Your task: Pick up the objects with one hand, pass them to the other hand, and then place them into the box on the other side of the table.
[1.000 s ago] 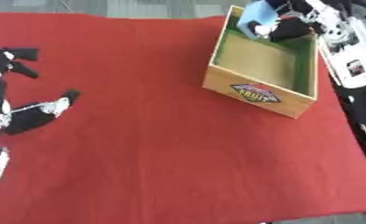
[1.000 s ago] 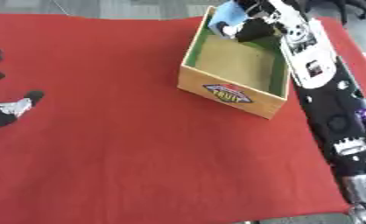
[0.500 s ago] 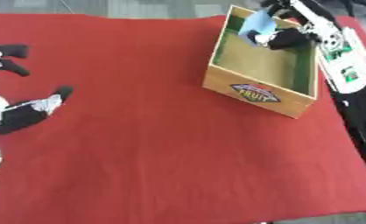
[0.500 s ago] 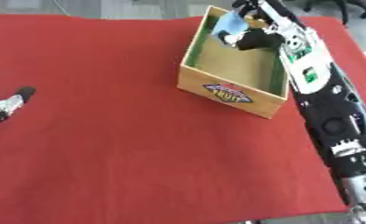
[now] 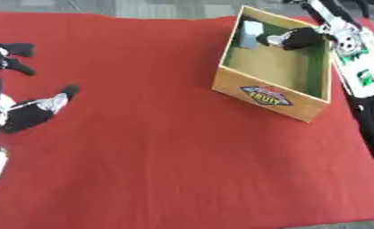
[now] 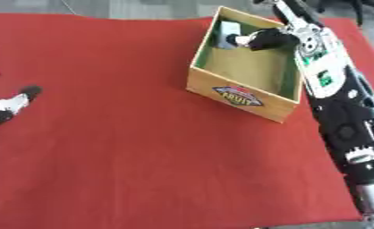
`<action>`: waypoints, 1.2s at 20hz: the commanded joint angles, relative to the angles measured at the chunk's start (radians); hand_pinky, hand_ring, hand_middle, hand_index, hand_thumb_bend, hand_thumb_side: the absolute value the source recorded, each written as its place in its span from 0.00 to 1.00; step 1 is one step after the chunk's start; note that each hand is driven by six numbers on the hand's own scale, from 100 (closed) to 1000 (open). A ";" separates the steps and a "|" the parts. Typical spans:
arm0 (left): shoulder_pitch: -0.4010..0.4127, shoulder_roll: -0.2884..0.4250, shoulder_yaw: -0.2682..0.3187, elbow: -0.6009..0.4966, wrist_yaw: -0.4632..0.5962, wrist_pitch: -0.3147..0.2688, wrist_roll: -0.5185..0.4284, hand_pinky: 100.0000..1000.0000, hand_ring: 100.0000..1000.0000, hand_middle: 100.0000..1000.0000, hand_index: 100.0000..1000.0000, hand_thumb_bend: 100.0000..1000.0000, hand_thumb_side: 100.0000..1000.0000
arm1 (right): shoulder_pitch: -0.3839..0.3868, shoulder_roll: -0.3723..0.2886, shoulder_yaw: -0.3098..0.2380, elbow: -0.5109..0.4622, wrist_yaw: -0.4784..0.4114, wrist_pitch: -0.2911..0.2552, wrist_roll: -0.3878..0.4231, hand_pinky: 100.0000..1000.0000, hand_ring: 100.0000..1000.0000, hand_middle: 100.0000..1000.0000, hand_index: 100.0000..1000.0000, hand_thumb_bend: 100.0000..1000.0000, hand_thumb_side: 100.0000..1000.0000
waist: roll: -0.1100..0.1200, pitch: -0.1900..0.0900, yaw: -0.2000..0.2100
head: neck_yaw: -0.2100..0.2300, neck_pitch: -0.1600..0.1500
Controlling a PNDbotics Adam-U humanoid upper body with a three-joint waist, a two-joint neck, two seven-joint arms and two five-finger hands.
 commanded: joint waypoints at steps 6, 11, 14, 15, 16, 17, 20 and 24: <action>-0.005 0.078 0.043 -0.042 0.021 0.045 -0.035 0.80 0.50 0.61 0.75 0.60 0.20 | 0.001 -0.033 -0.004 -0.137 -0.391 0.016 -0.061 0.86 0.94 0.74 0.88 0.09 0.20 | 0.021 -0.018 0.013 | 0.077 0.016; 0.010 0.191 0.079 -0.073 0.077 0.114 -0.110 0.81 0.52 0.63 0.77 0.64 0.25 | 0.016 -0.051 0.003 -0.223 -0.484 0.048 -0.054 0.85 0.92 0.72 0.87 0.22 0.09 | 0.028 -0.024 0.024 | 0.094 0.022; 0.015 0.278 0.093 -0.083 0.099 0.155 -0.177 0.82 0.54 0.64 0.78 0.67 0.25 | 0.024 -0.058 0.005 -0.257 -0.502 0.065 -0.052 0.85 0.91 0.72 0.86 0.23 0.09 | 0.031 -0.027 0.030 | 0.097 0.025; 0.014 0.302 0.097 -0.087 0.098 0.167 -0.197 0.82 0.54 0.64 0.78 0.67 0.25 | 0.025 -0.059 0.006 -0.265 -0.505 0.069 -0.052 0.85 0.91 0.72 0.86 0.23 0.08 | 0.032 -0.028 0.031 | 0.098 0.025; 0.013 0.326 0.100 -0.091 0.097 0.178 -0.215 0.82 0.54 0.65 0.78 0.68 0.25 | 0.026 -0.061 0.008 -0.271 -0.507 0.071 -0.051 0.85 0.91 0.72 0.86 0.24 0.08 | 0.032 -0.029 0.033 | 0.101 0.025; 0.012 0.344 0.101 -0.093 0.098 0.188 -0.231 0.82 0.55 0.65 0.78 0.69 0.25 | 0.027 -0.062 0.009 -0.276 -0.509 0.074 -0.049 0.85 0.91 0.72 0.86 0.25 0.08 | 0.033 -0.029 0.034 | 0.104 0.025; 0.007 0.400 0.097 -0.087 0.094 0.214 -0.275 0.82 0.56 0.66 0.79 0.70 0.23 | 0.026 -0.062 0.009 -0.289 -0.515 0.077 -0.046 0.85 0.91 0.72 0.86 0.25 0.07 | 0.033 -0.031 0.034 | 0.114 0.022; 0.005 0.446 0.092 -0.054 0.075 0.239 -0.341 0.82 0.59 0.67 0.78 0.71 0.20 | 0.029 -0.065 0.009 -0.295 -0.519 0.080 -0.045 0.85 0.90 0.71 0.86 0.25 0.08 | 0.032 -0.030 0.033 | 0.126 0.021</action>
